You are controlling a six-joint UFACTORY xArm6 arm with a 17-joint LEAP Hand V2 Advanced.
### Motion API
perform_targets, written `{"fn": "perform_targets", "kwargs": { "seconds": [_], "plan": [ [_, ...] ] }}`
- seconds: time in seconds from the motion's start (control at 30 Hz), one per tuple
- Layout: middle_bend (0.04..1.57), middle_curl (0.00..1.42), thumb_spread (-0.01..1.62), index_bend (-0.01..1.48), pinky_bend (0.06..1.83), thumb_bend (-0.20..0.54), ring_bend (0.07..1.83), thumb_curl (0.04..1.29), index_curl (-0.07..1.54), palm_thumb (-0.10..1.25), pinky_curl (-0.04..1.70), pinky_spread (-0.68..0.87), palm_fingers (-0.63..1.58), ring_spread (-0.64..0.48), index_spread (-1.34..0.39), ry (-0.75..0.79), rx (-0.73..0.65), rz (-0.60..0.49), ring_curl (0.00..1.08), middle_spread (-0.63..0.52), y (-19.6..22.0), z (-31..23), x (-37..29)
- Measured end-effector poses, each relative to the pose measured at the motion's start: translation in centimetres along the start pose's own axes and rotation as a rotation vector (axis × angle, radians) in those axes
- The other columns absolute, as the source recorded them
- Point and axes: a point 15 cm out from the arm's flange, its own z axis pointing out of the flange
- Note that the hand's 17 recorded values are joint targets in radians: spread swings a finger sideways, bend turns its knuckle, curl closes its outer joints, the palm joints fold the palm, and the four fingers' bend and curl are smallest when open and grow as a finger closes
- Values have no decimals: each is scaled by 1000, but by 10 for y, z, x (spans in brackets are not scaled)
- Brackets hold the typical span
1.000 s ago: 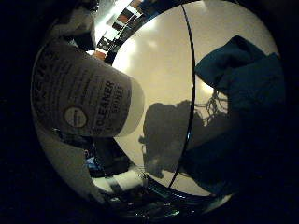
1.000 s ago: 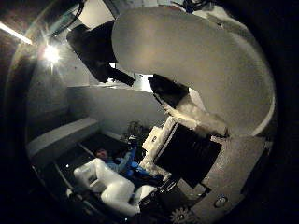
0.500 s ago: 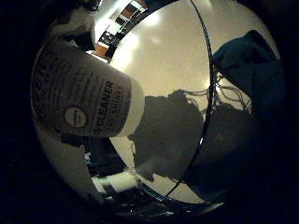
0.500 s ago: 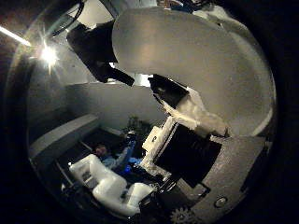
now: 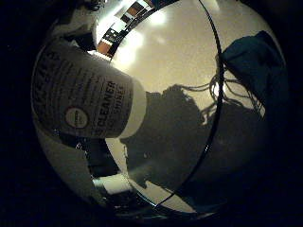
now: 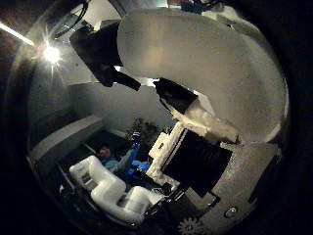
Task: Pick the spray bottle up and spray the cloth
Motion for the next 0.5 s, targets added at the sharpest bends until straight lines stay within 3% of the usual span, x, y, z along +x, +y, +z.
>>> {"fn": "perform_targets", "kwargs": {
  "seconds": [0.17,0.3,0.5],
  "plan": [
    [1265,647,1069,960,1288,-28,1263,542,741,921,691,-263,1141,-207,-233,3,-15,-12,689,-126,5,1,1],
    [1122,624,931,654,1339,-35,1247,551,731,844,654,-313,969,-217,-310,26,-55,-40,650,-166,12,-1,6],
    [931,604,972,207,1355,-28,1234,518,673,792,596,-400,766,-247,-352,47,-88,-61,601,-179,16,-11,12]
  ]
}}
